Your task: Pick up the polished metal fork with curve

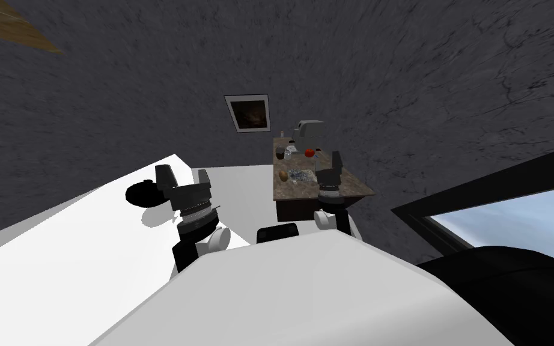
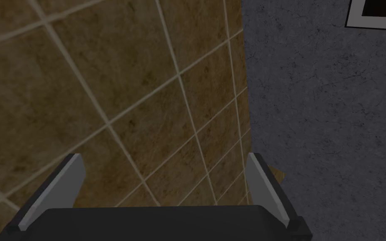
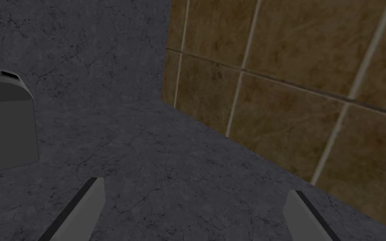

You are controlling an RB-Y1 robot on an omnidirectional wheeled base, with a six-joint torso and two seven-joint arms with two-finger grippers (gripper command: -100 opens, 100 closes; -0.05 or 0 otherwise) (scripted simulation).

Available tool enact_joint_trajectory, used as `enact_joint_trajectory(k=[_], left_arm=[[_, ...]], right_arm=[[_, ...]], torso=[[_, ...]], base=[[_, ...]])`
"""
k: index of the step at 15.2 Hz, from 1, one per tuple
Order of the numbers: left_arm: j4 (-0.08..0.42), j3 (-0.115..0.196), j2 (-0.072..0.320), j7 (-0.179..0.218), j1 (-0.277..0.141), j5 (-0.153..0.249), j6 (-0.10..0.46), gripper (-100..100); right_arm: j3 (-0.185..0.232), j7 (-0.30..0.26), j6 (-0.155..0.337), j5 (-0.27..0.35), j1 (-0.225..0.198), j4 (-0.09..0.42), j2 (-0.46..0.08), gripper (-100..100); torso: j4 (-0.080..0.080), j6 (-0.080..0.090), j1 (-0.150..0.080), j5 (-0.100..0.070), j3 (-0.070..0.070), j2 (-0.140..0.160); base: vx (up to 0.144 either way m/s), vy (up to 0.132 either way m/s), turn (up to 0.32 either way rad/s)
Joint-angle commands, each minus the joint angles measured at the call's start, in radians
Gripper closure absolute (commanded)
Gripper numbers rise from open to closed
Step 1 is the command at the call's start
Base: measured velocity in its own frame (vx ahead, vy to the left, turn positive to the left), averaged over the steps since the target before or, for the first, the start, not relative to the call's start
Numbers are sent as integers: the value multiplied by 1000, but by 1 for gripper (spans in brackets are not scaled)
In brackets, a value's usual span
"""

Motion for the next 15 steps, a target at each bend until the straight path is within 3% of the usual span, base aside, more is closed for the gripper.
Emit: enact_joint_trajectory(k=[1,8,15], left_arm=[[0,0,0,0,0,0,0,0],[0,0,0,0,0,0,0,0],[0,0,0,0,0,0,0,0]], right_arm=[[0,0,6,1,0,7,-50,-100],[-1,2,28,4,-2,35,-159,-100],[-3,7,80,10,-6,100,-305,-100]], torso=[[0,0,0,0,0,0],[0,0,1,0,0,0],[0,0,2,0,0,0]], base=[[-2,6,18],[-5,14,29],[-7,29,49]])
